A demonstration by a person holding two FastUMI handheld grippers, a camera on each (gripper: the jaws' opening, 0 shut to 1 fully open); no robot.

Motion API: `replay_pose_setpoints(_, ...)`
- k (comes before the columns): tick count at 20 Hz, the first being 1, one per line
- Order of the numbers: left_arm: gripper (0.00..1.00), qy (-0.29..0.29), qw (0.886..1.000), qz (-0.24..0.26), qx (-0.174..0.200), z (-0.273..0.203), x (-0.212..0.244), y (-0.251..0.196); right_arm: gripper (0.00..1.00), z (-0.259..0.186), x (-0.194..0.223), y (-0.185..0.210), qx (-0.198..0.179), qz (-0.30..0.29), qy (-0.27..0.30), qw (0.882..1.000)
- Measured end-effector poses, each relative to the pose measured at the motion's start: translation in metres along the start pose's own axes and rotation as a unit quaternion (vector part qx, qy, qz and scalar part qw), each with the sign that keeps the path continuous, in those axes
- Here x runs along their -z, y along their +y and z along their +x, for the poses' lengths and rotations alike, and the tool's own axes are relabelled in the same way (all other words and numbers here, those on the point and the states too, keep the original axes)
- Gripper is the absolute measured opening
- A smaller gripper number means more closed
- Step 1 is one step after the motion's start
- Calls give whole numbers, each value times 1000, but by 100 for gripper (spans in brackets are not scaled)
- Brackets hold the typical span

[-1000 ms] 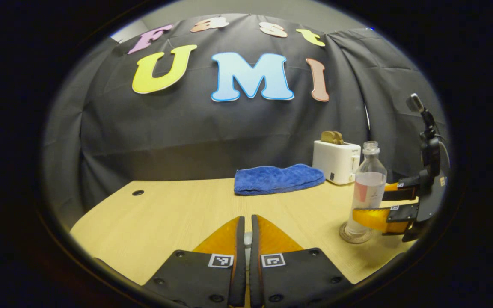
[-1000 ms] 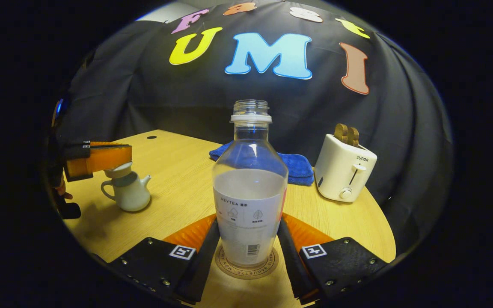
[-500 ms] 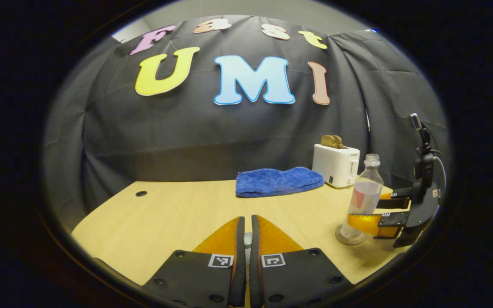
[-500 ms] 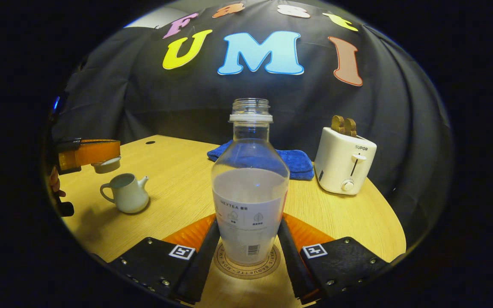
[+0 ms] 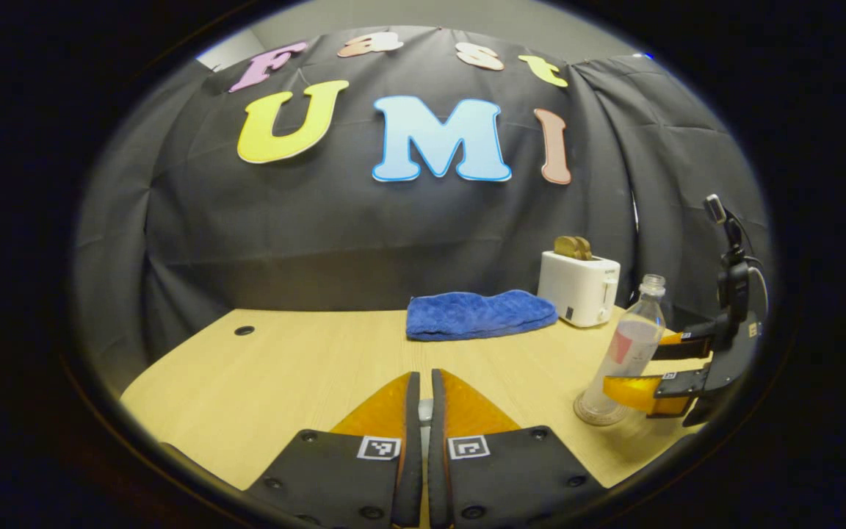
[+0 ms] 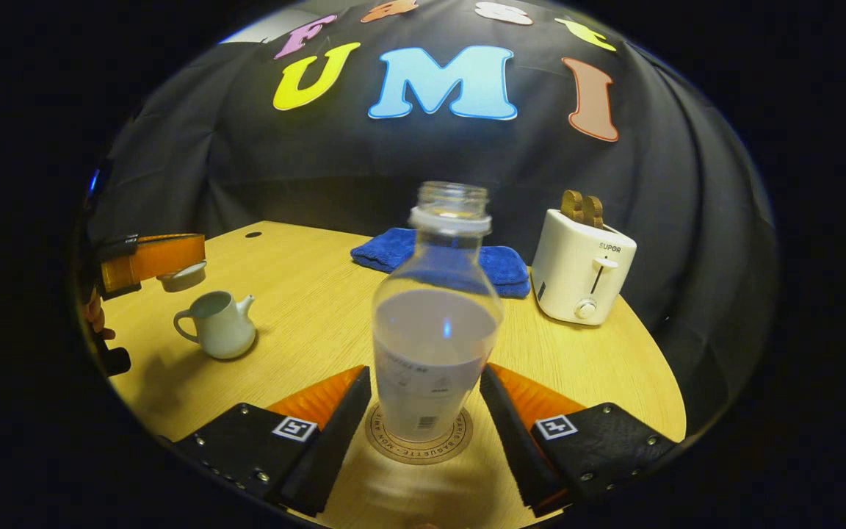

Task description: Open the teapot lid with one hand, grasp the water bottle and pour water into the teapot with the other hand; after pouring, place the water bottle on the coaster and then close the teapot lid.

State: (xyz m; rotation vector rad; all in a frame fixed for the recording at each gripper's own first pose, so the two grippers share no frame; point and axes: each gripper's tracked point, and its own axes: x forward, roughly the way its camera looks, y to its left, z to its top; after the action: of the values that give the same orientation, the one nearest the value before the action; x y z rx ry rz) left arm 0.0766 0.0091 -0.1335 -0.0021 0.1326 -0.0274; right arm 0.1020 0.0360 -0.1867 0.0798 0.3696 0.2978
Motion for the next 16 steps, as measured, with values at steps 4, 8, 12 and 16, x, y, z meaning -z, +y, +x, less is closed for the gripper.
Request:
replay_pose_setpoints(4,10,0,1000,-1,-2,0,-4,2,95,-18,-30,-5,10,-8,-20,1000)
replay_pose_setpoints(8,10,-1,1000,1,4,1,-11,3,94,-47,-79,-12,31,-2,-60,998)
replay_pose_setpoints(12,10,2,1000,2,16,3,-12,5,95,-85,-118,-15,65,-6,-94,993)
replay_pose_setpoints(16,10,18,999,12,27,15,11,6,95,-126,-136,-4,95,-9,-111,989)
